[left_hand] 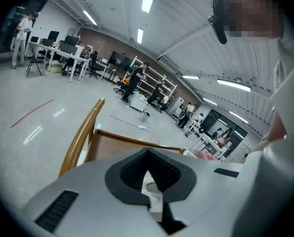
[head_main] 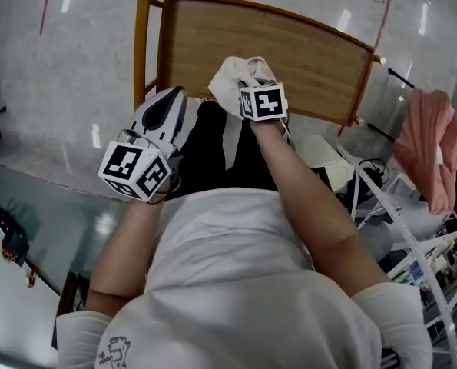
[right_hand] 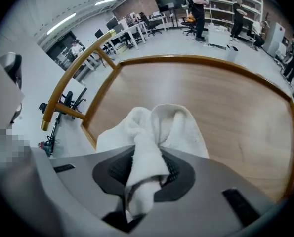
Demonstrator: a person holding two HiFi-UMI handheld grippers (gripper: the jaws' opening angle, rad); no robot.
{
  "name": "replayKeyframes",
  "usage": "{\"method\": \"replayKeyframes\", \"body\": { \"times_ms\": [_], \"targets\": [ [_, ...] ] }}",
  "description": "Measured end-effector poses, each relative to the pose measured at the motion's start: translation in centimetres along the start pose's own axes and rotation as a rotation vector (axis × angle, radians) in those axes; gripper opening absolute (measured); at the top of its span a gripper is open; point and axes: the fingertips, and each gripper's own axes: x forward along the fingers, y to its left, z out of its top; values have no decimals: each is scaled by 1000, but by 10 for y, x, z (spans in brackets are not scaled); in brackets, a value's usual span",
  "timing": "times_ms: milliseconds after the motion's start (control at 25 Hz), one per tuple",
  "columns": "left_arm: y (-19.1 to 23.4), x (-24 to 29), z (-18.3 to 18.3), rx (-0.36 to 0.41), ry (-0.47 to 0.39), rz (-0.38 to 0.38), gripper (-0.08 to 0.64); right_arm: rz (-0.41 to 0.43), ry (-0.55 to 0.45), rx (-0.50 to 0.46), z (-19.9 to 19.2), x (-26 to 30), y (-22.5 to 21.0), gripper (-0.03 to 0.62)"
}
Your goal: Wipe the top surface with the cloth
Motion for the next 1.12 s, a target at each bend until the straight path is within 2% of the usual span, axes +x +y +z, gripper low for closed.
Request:
{"method": "replayKeyframes", "body": {
  "times_ms": [240,520,640,840,1120],
  "targets": [
    [38,-33,1,-42,-41,61,8,62,22,-132,31,31,77,89],
    [80,-66,-1,-100,-81,141,8,117,43,-239,60,62,144,89],
    [88,-75,-2,-120,-106,169,8,117,54,-275,65,66,152,89],
    [89,-79,-3,-134,-115,173,8,130,70,-280,67,64,148,89],
    [84,-76,5,-132,-120,162,8,134,37,-286,103,67,150,89]
  ]
}}
